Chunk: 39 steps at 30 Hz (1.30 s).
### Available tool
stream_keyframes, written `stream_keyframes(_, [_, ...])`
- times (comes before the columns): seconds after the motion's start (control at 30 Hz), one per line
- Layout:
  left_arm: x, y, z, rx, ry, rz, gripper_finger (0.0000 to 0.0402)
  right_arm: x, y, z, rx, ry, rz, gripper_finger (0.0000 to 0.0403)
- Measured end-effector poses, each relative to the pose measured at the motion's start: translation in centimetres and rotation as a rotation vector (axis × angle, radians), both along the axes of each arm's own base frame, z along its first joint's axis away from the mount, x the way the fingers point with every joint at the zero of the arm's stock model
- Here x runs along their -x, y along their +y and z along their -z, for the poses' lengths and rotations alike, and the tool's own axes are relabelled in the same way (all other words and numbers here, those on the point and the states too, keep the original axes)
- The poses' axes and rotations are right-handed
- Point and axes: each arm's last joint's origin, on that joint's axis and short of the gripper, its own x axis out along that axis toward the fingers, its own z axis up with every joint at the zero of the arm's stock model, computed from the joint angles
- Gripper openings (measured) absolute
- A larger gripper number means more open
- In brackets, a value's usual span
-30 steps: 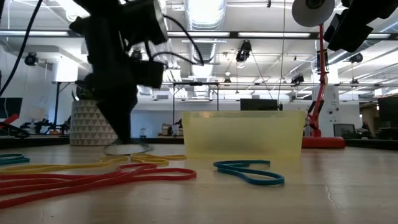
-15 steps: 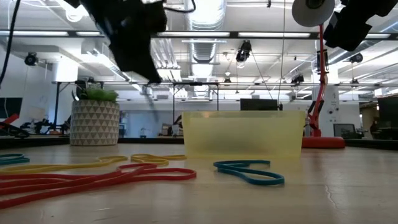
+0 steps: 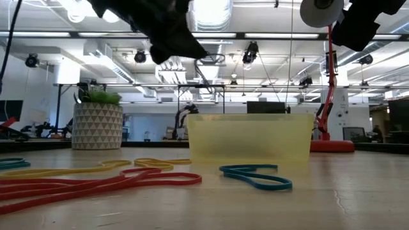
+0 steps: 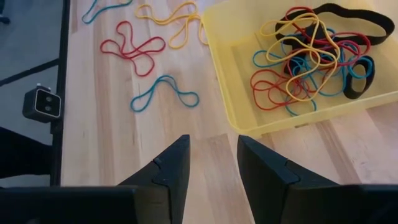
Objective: Pick and place rubber bands into bin
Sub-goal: Put the blue rubber band into the bin
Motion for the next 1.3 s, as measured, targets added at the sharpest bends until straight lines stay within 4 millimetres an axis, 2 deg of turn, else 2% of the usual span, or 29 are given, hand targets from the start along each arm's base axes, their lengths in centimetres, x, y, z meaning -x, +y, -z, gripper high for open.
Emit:
stream_keyframes(0.33, [-3.2,3.3,4.0,0.034,0.014,-0.024,0.0000,-0.1,0.0,-0.1,0.011,-0.021,0.018,0.0108])
stream_keyframes(0.63, [-4.6,4.9,5.3,0.086,-0.002,-0.043,0.0000,-0.2,0.0,-0.2,0.006,-0.031,0.018,0.0096])
stream_keyframes(0.77, [-4.7,4.9,5.6,0.091,0.011,-0.023,0.0011,-0.2,0.0,-0.2,0.006,-0.031,0.018,0.0091])
stream_keyframes(1.03, [-4.4,4.8,5.0,0.104,-0.003,0.012,0.0068,-0.2,0.0,-0.2,0.019,-0.036,0.025,0.0083])
stream_keyframes(1.17, [-3.8,4.3,4.5,0.196,0.021,0.136,0.0074,-0.2,-0.1,-0.2,0.024,-0.039,0.030,0.0082])
stream_keyframes(1.3, [-2.3,2.7,4.3,0.318,0.127,0.220,0.0075,-0.2,-0.1,-0.2,0.029,-0.039,0.028,0.0086])
